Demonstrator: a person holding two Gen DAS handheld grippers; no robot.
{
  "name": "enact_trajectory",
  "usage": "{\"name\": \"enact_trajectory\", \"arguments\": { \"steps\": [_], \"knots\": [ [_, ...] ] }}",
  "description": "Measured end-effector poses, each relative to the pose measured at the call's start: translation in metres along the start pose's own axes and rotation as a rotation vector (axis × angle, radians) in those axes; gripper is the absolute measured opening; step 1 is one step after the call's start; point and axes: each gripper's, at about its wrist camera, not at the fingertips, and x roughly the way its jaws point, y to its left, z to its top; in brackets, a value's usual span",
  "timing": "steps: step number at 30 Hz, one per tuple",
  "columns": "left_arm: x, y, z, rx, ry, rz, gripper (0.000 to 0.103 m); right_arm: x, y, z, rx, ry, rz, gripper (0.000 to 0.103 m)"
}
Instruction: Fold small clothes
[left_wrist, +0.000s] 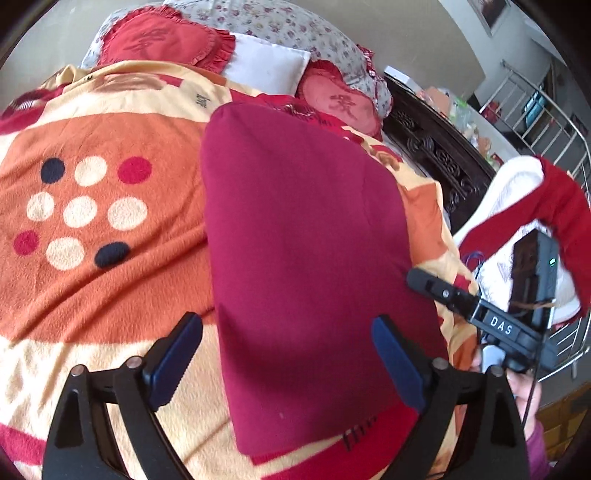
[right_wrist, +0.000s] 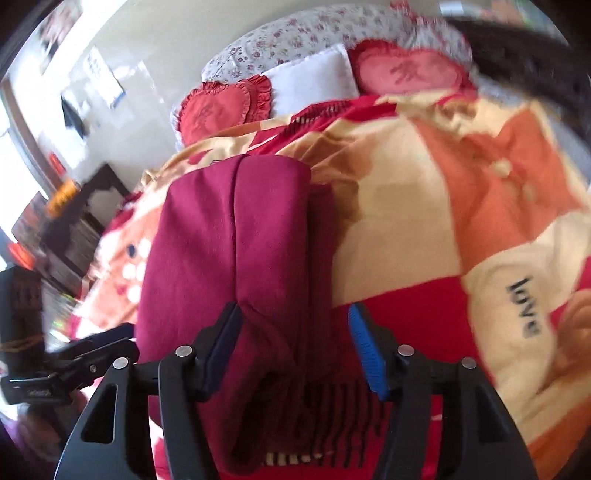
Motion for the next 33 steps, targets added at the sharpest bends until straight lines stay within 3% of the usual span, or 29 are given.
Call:
{"name": "enact_trajectory", "arguments": {
  "steps": [4,10,13,14,16,18,21,24,30,33],
  "knots": [
    [0.017,0.010,0.009,-0.039,0.043,-0.035,0.096,0.023,-0.014,0.003,0.043,0.043,0.089,0.051],
    [0.047,0.023,0.014,-0.117,0.102,-0.079,0.096,0.050,-0.027,0.007,0.159,0.071,0.246,0.054],
    [0.051,0.022,0.014,-0.128,0.101,-0.081,0.096,0.059,-0.024,0.007,0.173,0.083,0.254,0.054],
    [0.050,0.019,0.014,-0.113,0.095,-0.072,0.096,0.058,-0.021,0.007,0.158,0.082,0.240,0.053],
    [0.045,0.013,0.013,-0.073,0.088,-0.053,0.089,0.056,-0.011,0.009,0.126,0.079,0.207,0.038],
    [0.041,0.007,0.014,-0.041,0.087,-0.019,0.083,0.050,-0.005,0.010,0.107,0.070,0.185,0.030],
    [0.029,0.000,0.011,-0.013,0.075,0.010,0.070,0.041,0.002,0.012,0.092,0.059,0.177,0.023],
    [0.008,-0.007,0.007,0.019,0.065,0.021,0.059,0.026,0.016,0.013,0.080,0.051,0.190,0.021],
    [-0.056,-0.009,-0.012,0.043,0.091,0.039,0.059,-0.005,0.054,-0.002,0.059,0.087,0.242,0.021],
    [-0.089,-0.006,-0.036,0.043,0.111,0.084,0.059,-0.014,0.067,-0.025,0.093,0.130,0.315,0.021]
  ]
}}
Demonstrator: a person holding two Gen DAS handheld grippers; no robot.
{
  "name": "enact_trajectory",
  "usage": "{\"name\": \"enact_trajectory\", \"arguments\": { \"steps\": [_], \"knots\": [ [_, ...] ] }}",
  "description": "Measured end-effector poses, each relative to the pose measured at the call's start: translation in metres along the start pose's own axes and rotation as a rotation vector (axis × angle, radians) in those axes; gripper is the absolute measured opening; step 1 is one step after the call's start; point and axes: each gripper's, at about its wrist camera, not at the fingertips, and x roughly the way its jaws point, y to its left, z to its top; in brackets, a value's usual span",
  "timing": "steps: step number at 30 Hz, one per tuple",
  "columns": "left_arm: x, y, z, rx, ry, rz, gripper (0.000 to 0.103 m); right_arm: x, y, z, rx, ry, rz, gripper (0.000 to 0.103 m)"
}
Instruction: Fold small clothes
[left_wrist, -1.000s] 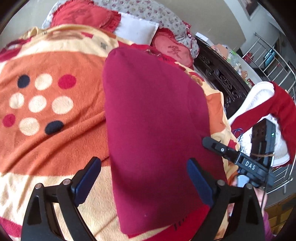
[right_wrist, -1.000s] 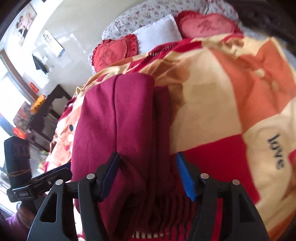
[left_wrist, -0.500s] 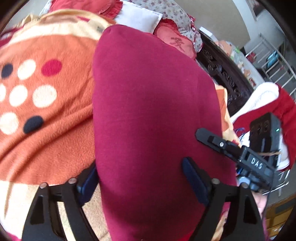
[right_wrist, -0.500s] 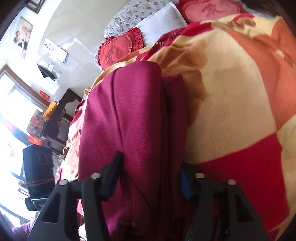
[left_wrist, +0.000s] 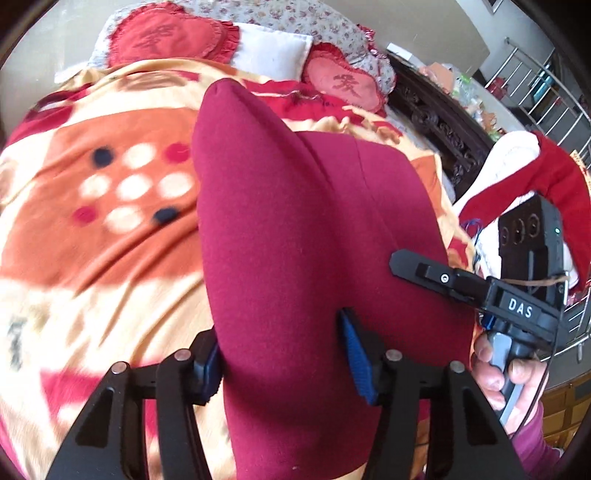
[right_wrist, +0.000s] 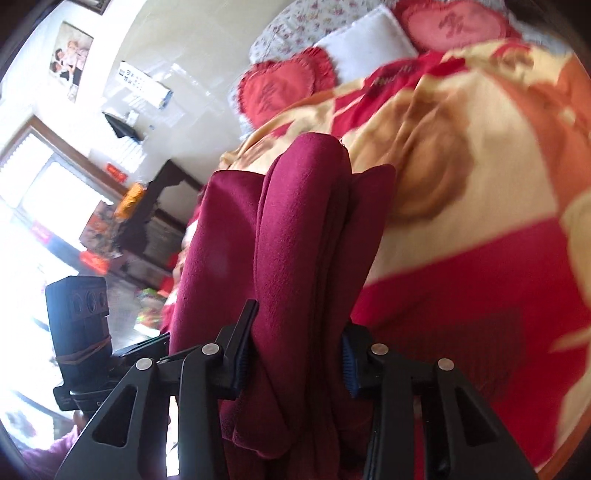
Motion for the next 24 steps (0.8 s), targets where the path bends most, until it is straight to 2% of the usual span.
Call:
{"name": "enact_trajectory", "arguments": {
  "steps": [3,5,6,7,8,11,12,14,16,18,19,21,23,24],
  "knots": [
    [-0.005,0.009,-0.033,0.000,0.032,0.037,0.059,0.012,0.006,-0.029,0.000,0.064,0.015,0.027],
    [0.007,0.018,-0.050,-0.028,0.074,0.047,0.060,0.024,0.002,-0.044,0.006,0.118,-0.028,0.029],
    [0.012,0.024,-0.058,-0.045,0.090,0.061,0.061,0.029,-0.002,-0.051,0.000,0.149,-0.079,0.030],
    [0.013,0.028,-0.063,-0.058,0.082,0.074,0.064,0.028,-0.004,-0.056,-0.013,0.159,-0.139,0.031],
    [0.010,0.031,-0.066,-0.069,0.050,0.077,0.066,0.023,-0.004,-0.058,-0.025,0.144,-0.162,0.031],
    [-0.007,0.034,-0.067,-0.084,-0.037,0.143,0.074,-0.009,0.008,-0.056,-0.075,0.059,-0.180,0.031],
    [-0.012,0.033,-0.067,-0.084,-0.068,0.161,0.078,-0.019,0.018,-0.057,-0.119,0.027,-0.194,0.030],
    [-0.018,0.031,-0.066,-0.084,-0.102,0.171,0.082,-0.027,0.043,-0.060,-0.224,0.016,-0.212,0.021],
    [-0.020,0.030,-0.065,-0.081,-0.120,0.187,0.084,-0.027,0.069,-0.070,-0.327,0.002,-0.223,0.019],
    [-0.021,0.026,-0.065,-0.071,-0.135,0.213,0.085,-0.017,0.084,-0.084,-0.396,0.017,-0.235,0.016],
    [-0.020,0.024,-0.063,-0.066,-0.139,0.227,0.085,-0.009,0.089,-0.091,-0.415,0.042,-0.273,0.016],
    [-0.021,0.019,-0.065,-0.050,-0.148,0.249,0.085,0.010,0.079,-0.109,-0.419,0.090,-0.412,0.016],
    [-0.022,0.015,-0.069,-0.031,-0.157,0.264,0.085,0.019,0.067,-0.121,-0.406,0.109,-0.463,0.016],
    [-0.024,0.012,-0.071,-0.020,-0.162,0.276,0.085,0.018,0.068,-0.124,-0.420,0.086,-0.470,0.016]
  ]
}}
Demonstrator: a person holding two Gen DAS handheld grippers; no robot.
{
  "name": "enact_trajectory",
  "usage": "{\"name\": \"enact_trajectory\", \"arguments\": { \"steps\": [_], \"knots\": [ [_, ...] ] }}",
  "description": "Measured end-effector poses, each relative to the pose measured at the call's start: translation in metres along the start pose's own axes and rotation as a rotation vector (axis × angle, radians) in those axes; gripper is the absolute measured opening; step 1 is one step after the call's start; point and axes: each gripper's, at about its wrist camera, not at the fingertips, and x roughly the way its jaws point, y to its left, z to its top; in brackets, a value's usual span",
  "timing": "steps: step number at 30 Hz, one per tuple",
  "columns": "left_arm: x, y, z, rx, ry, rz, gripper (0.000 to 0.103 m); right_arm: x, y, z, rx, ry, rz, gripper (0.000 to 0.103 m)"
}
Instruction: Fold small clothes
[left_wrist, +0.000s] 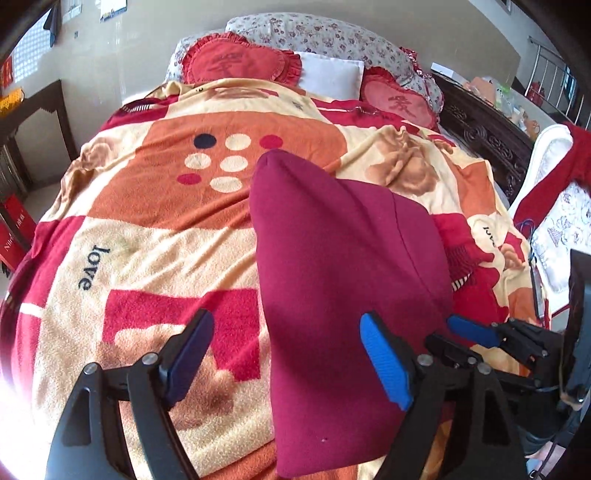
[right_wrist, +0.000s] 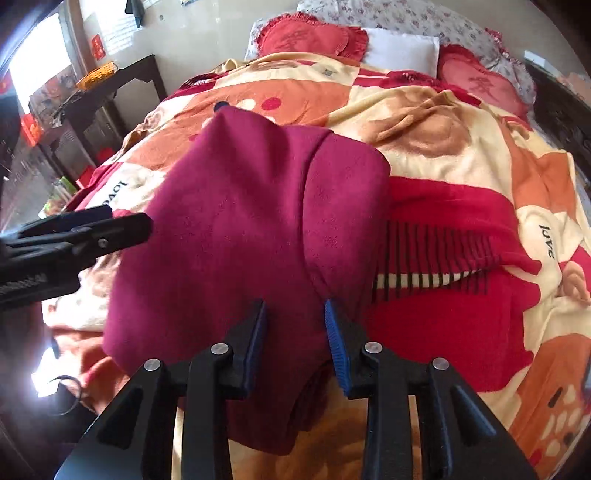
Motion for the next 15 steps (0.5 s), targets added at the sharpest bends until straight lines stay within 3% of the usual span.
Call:
{"name": "enact_trajectory", "arguments": {
  "steps": [8,15],
  "knots": [
    [-0.028,-0.008,-0.007,0.032,-0.078,0.025,0.085,-0.034,-0.007,0.003,0.106,-0.072,0.046,0.017],
    [-0.040,-0.007,-0.008,0.019,-0.087,0.030,0.085,-0.054,0.004,0.003,0.123,-0.126,-0.031,0.028]
  ]
}}
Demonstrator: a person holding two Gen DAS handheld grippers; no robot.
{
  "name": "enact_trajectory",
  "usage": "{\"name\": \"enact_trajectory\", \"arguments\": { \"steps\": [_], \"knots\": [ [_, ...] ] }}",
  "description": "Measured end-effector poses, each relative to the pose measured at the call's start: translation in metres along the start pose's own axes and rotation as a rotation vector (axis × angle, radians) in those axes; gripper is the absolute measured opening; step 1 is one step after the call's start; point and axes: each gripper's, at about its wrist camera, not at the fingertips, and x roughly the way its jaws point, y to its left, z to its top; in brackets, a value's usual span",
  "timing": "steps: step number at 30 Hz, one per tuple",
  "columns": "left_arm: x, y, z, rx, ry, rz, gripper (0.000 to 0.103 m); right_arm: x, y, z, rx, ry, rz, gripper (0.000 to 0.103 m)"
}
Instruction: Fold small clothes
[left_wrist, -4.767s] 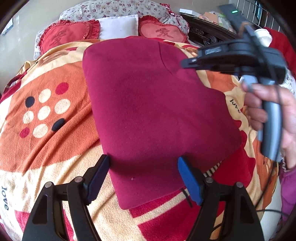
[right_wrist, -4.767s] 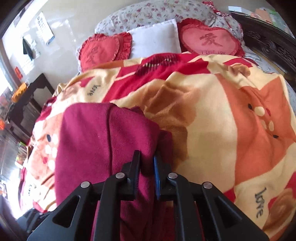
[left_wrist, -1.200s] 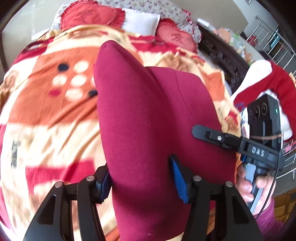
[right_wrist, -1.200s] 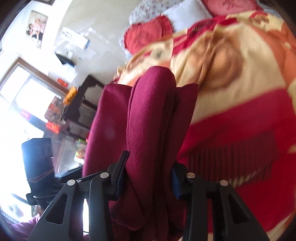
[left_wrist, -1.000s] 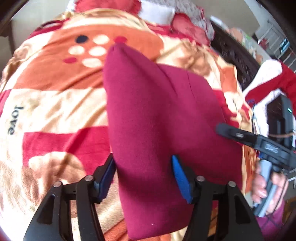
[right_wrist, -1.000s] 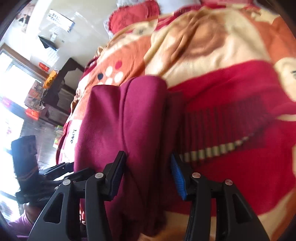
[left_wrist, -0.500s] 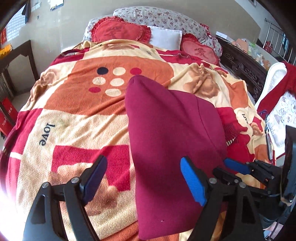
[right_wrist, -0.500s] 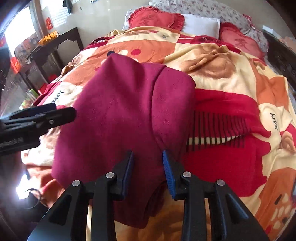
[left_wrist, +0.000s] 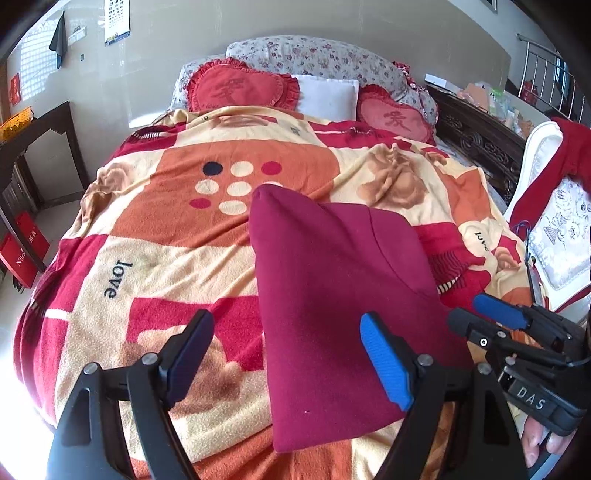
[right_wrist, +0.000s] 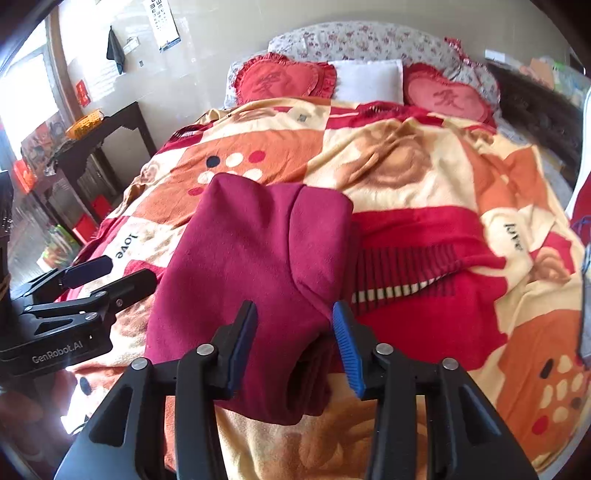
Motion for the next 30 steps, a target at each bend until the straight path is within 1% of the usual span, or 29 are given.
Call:
{"name": "enact_trajectory", "arguments": {
  "steps": [4,6,8,18,25,30],
  "knots": [
    [-0.008,0.001,-0.001,-0.004,-0.026,0.010,0.085,-0.004,0.003,0.004,0.000,-0.024,-0.022,0.037],
    [-0.010,0.002,-0.001,-0.007,-0.031,0.016,0.085,-0.005,0.006,0.006,-0.005,-0.030,-0.039,0.039],
    [-0.012,0.003,-0.002,-0.013,-0.035,0.013,0.085,-0.004,0.008,0.007,-0.010,-0.035,-0.052,0.039],
    [-0.013,0.005,-0.003,-0.015,-0.042,0.029,0.085,0.001,0.017,0.008,-0.026,-0.027,-0.050,0.039],
    [-0.009,0.003,-0.003,0.003,-0.041,0.058,0.085,0.003,0.017,0.010,-0.022,-0.029,-0.061,0.039],
    [-0.007,0.003,-0.003,0.005,-0.038,0.066,0.085,0.006,0.013,0.011,-0.015,-0.027,-0.064,0.039]
  ]
}}
